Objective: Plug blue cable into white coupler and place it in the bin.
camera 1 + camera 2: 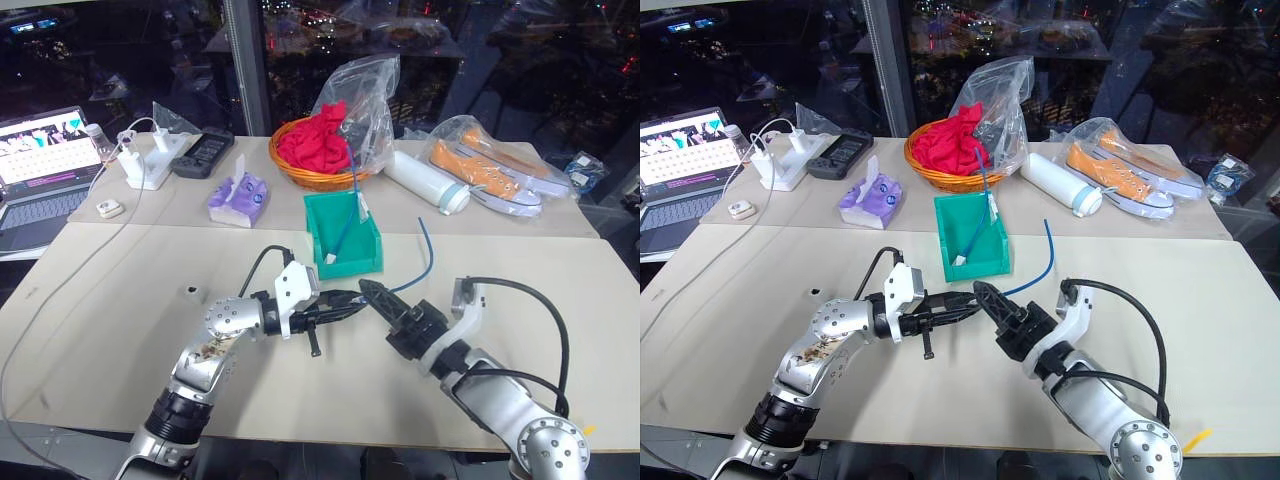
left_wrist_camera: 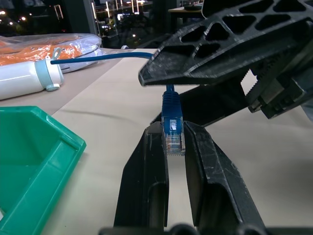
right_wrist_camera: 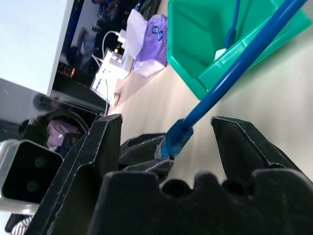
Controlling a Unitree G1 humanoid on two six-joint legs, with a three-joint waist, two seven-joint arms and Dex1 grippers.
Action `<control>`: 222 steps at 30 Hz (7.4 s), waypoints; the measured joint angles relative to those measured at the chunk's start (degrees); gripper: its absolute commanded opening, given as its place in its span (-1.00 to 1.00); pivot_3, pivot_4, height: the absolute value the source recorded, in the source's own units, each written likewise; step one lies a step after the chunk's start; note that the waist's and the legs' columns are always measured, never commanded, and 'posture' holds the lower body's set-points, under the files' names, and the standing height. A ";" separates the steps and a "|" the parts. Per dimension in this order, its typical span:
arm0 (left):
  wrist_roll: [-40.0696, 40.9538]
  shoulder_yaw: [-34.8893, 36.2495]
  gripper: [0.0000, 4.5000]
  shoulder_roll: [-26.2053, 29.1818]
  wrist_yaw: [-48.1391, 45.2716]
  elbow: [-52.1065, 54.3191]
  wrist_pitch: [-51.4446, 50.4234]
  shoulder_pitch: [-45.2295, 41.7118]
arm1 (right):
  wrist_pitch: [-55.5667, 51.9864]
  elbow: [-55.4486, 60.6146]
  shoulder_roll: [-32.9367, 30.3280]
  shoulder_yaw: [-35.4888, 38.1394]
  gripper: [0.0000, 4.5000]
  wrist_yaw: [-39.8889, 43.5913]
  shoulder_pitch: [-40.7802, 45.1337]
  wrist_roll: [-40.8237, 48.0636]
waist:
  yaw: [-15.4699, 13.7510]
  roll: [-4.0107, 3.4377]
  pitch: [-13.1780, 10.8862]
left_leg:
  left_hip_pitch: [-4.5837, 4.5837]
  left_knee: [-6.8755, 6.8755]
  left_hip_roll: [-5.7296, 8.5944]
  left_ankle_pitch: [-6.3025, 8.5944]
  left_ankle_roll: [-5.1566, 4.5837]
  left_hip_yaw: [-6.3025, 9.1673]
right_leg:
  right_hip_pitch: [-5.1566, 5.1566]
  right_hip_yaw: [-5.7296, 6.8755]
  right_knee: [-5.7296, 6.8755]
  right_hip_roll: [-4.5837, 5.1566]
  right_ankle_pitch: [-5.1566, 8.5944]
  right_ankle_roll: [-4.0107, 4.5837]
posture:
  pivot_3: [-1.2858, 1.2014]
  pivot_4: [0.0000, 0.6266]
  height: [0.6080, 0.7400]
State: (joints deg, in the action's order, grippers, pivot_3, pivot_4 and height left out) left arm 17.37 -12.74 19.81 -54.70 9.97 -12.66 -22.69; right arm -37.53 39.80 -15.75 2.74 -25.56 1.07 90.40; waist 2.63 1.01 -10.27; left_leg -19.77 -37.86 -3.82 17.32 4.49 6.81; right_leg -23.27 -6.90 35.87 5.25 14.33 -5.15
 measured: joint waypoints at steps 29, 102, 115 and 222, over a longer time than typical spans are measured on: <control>-1.50 -0.25 -0.97 -0.63 1.19 -1.56 2.62 -1.09 | 3.38 -0.97 -2.95 -1.86 -0.99 -0.23 0.08 2.65 | -0.03 0.00 0.00 | -0.02 0.00 0.01 0.00 0.00 0.01 | 0.00 0.00 -0.02 0.00 0.00 0.00 | 0.03 -0.52 0.73; -0.18 31.80 0.21 2.94 29.51 -9.81 -4.78 18.63 | 4.64 -5.45 -1.90 -1.85 -1.00 7.56 6.74 -8.67 | 0.98 -0.52 0.31 | -0.44 0.02 0.01 -0.20 0.08 0.03 | -0.71 -0.02 0.40 0.00 -0.09 0.11 | 0.03 -0.52 0.73; 0.54 30.30 -0.73 2.11 30.57 -8.27 -5.83 18.37 | 4.64 -5.44 -1.78 -1.81 -1.00 7.35 6.74 -8.67 | 0.73 -0.52 0.31 | -0.45 0.02 0.01 -0.21 0.09 0.03 | -0.71 -0.02 0.37 0.00 -0.09 0.11 | 0.03 -0.52 0.73; -9.59 -5.61 -0.73 -7.57 12.10 -12.69 2.88 5.58 | -20.43 5.75 -11.97 -16.41 -1.00 21.43 9.18 -59.37 | 0.18 -0.45 0.62 | -0.41 0.05 0.07 -0.27 0.07 0.04 | -0.63 -0.04 0.22 -0.01 -0.14 0.11 | 0.03 -0.52 0.73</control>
State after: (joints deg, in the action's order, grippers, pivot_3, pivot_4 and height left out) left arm 7.78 -18.35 12.24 -42.60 -2.71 -9.77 -17.11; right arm -57.96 45.55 -27.72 -13.67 -4.13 10.25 31.03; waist 2.81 0.56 -9.65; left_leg -20.18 -37.81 -3.75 17.05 4.57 6.85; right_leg -23.90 -6.94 36.09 5.24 14.18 -5.03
